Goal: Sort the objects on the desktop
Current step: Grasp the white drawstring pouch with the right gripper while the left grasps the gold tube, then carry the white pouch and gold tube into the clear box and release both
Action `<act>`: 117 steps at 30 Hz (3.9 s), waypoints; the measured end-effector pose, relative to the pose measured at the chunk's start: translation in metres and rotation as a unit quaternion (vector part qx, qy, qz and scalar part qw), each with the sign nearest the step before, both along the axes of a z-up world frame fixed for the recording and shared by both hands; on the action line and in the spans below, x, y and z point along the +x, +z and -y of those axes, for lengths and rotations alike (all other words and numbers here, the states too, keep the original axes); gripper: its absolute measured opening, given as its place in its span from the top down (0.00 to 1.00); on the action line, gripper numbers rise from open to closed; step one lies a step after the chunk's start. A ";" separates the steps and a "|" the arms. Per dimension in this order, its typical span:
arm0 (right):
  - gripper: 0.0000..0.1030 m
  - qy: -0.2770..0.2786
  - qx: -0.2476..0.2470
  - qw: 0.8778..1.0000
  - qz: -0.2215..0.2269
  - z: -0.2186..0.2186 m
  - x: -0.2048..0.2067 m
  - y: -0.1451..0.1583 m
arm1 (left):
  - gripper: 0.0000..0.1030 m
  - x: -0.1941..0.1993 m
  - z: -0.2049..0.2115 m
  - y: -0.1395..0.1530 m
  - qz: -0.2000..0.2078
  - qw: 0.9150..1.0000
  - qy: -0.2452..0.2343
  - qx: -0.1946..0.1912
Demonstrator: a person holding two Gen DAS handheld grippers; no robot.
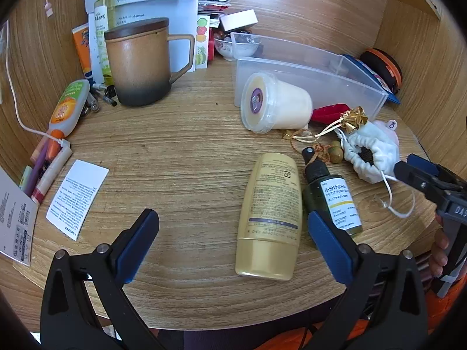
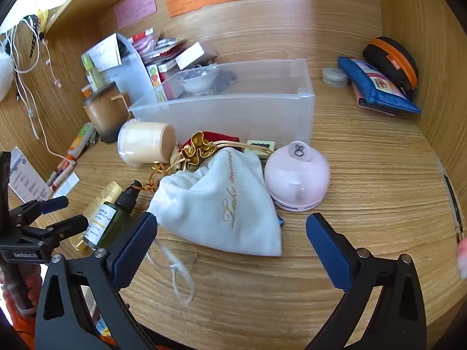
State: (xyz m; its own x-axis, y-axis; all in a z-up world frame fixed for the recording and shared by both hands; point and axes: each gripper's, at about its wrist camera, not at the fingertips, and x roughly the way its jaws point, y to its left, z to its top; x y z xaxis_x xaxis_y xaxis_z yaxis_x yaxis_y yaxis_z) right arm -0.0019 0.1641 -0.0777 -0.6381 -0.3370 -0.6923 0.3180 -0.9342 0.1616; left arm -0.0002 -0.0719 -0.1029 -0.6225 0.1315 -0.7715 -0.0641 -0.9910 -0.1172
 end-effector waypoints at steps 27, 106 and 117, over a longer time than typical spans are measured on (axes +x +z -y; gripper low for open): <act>0.32 0.025 0.031 0.999 0.010 0.042 -0.027 -0.020 | 0.45 -0.026 -0.035 -0.016 -0.011 0.997 -0.050 -0.052; 0.56 0.037 -0.080 0.990 -0.106 -0.018 -0.022 0.084 | 0.76 -0.056 -0.028 0.087 -0.131 0.991 -0.024 0.000; 0.56 0.038 -0.066 0.987 -0.141 -0.020 -0.042 0.115 | 0.76 -0.074 -0.045 0.128 -0.162 0.985 -0.062 -0.003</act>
State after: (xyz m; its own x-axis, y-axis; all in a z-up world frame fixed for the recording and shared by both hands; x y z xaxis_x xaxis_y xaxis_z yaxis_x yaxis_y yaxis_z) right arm -0.0442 0.1840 0.0368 -0.7688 -0.4668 -0.4371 0.4364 -0.8826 0.1750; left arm -0.0737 -0.0266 0.0253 -0.8160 0.2184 -0.5353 -0.2178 -0.9738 -0.0653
